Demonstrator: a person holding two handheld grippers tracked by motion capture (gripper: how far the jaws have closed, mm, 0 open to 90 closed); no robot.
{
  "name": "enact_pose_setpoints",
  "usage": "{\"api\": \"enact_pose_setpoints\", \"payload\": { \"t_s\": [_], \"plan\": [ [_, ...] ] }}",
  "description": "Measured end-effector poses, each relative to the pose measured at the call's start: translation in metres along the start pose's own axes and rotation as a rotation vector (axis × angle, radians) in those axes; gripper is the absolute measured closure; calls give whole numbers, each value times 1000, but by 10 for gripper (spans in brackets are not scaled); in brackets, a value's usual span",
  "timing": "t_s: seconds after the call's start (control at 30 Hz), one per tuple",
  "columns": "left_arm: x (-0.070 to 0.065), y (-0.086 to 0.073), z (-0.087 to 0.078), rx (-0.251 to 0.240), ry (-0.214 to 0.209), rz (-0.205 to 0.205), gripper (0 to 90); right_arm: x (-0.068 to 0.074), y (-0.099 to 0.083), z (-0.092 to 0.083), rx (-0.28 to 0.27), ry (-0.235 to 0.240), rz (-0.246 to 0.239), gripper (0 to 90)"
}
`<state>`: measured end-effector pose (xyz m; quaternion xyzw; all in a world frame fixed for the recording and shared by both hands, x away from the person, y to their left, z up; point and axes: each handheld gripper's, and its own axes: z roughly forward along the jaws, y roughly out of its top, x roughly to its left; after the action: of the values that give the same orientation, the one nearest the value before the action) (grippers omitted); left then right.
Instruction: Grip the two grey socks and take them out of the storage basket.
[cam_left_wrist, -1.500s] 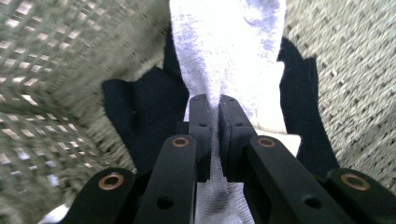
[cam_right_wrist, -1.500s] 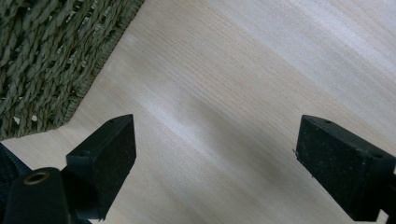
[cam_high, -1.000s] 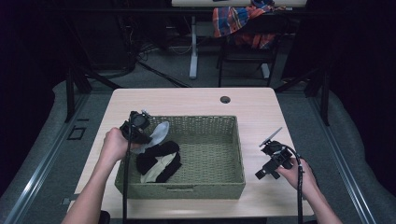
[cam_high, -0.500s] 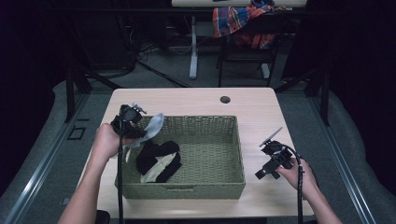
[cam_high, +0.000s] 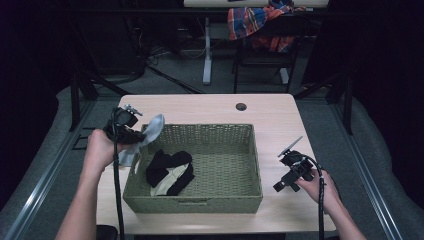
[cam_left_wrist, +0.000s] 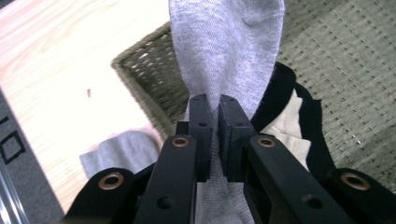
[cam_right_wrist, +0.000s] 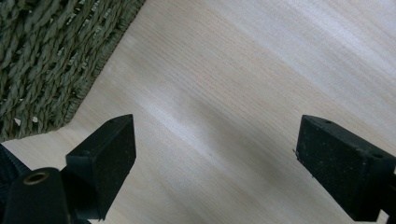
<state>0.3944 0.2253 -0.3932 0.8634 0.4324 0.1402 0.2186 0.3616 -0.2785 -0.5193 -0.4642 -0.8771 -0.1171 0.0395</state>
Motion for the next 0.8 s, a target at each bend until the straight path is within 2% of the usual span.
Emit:
{"api": "enact_pose_setpoints", "payload": {
  "t_s": [0.1,0.2,0.33,0.37,0.4,0.47,0.5,0.6,0.67,0.7,0.8],
  "plan": [
    [6,-3,-5,-5,12,-14,851,-1,1,-2,20,-6,-18,120],
    [11,-6,-10,-17,22,-26,851,0,0,-1,10,-3,-6,119],
    [20,-11,-13,-24,30,-52,852,0,1,-1,5,-5,-14,119],
    [23,-12,-13,-21,39,-60,852,-2,2,-2,20,2,-22,119],
    [26,-14,-13,-18,42,-69,852,-2,1,-2,-2,1,-3,119],
    [31,-17,-13,-19,48,-89,852,-2,0,-4,-5,8,-6,119],
    [34,-19,-13,-13,57,-95,852,1,-2,0,-71,4,46,118],
    [40,-24,-14,-15,72,-117,852,-3,1,-6,18,-6,-28,118],
    [45,-26,-14,-13,84,-132,852,-1,0,-4,-8,3,-7,118],
    [47,-27,-13,-10,86,-139,852,2,-1,0,-49,15,33,117],
    [55,-32,-10,-4,102,-164,852,-1,2,-3,24,-1,-24,117]
  ]
}}
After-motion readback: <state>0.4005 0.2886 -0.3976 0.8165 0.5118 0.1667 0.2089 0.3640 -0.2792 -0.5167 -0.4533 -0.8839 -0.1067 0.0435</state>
